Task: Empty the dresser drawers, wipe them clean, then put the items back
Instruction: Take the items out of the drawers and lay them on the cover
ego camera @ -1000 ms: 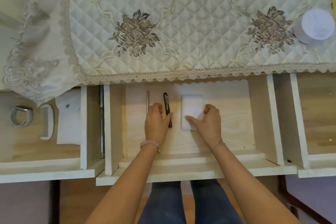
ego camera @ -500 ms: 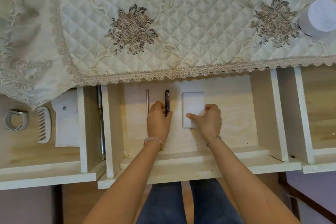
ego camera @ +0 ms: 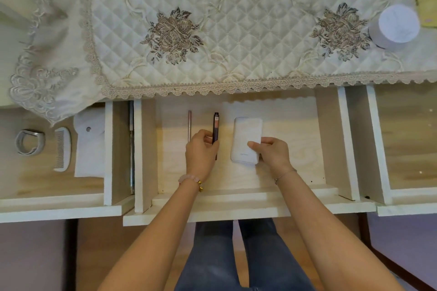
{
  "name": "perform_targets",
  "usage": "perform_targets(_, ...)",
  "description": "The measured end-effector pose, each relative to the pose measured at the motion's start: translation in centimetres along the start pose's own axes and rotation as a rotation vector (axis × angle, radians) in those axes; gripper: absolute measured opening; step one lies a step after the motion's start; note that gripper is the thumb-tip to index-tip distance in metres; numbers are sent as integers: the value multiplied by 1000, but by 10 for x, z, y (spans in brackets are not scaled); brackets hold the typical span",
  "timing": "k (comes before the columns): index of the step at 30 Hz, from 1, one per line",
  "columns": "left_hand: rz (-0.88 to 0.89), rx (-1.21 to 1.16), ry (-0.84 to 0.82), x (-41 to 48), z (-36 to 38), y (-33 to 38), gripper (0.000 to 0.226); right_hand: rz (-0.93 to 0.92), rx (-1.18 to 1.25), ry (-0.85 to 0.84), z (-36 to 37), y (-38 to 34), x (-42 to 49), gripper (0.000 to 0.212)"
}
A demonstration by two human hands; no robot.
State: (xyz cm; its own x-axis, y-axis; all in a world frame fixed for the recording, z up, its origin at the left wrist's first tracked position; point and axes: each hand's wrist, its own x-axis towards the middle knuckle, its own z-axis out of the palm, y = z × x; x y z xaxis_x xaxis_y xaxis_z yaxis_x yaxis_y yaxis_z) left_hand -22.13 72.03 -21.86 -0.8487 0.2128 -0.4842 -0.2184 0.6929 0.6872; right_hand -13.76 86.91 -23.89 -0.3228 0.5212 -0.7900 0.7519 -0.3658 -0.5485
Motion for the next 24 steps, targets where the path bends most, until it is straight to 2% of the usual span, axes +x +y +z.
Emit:
perform_targets(3,-2,-95,20,-17,-11,8,10,-28,76,-50,-13,-2,-19,18)
perform_targets(8,26,-192,55,-40,-25,23,12,-118,181,-102,-36,-10,-49,16)
perform_targets(15,130,-220,82,-44,-38,56,21,-276,225,-97,-65,-45,-73,25)
perform_targets(24,231,-243,104,-9,-44,116,18,-371,300,-51,-90,-111,-56,34)
